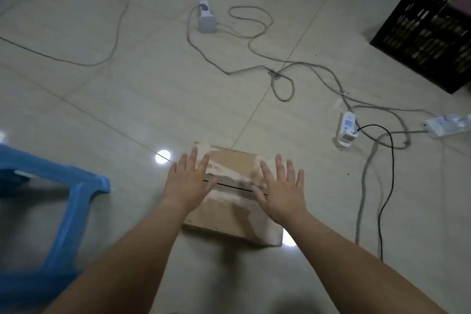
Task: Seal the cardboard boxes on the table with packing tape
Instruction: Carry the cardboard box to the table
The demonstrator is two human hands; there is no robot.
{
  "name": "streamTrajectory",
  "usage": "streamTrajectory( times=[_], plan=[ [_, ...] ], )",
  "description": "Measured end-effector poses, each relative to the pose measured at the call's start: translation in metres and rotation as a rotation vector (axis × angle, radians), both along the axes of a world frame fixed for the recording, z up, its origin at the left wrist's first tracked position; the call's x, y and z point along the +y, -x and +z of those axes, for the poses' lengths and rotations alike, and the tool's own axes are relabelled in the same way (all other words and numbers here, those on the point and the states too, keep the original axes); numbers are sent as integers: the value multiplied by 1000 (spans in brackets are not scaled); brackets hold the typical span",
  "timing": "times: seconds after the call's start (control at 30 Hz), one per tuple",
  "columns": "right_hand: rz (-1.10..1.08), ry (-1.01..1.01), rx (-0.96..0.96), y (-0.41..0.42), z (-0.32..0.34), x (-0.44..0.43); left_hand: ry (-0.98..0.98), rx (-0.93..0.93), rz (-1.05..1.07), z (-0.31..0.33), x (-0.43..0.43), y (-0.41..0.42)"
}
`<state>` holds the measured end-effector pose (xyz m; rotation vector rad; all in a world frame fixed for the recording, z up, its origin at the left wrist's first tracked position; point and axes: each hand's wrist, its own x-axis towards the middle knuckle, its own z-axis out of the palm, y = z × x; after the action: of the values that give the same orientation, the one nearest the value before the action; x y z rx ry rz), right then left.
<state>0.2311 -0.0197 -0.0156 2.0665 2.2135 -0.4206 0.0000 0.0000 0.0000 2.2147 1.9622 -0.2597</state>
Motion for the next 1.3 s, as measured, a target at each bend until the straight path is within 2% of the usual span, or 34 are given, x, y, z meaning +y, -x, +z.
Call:
streamTrajectory(
  times=[0.2,0.37,0.57,0.7,0.8,1.03,1.3],
  plan=[
    [-49,37,12,-3,-86,0,58,77,29,-78,16,10],
    [-167,60,44,-5,-105,-14,103,-48,127,-104,15,17],
    [-360,44,310,-4,-112,-24,110,-127,252,-109,13,22],
    [-377,-8,334,3,-111,-16,83,-171,369,-100,20,14],
    [-397,-9,353,3,-99,3,-33,-152,427,-86,31,4],
    [-349,-101,267,-6,-7,54,-191,-192,462,-8,57,-8],
    [-279,-220,177,-24,193,82,-252,-209,441,192,82,-27]
  ],
)
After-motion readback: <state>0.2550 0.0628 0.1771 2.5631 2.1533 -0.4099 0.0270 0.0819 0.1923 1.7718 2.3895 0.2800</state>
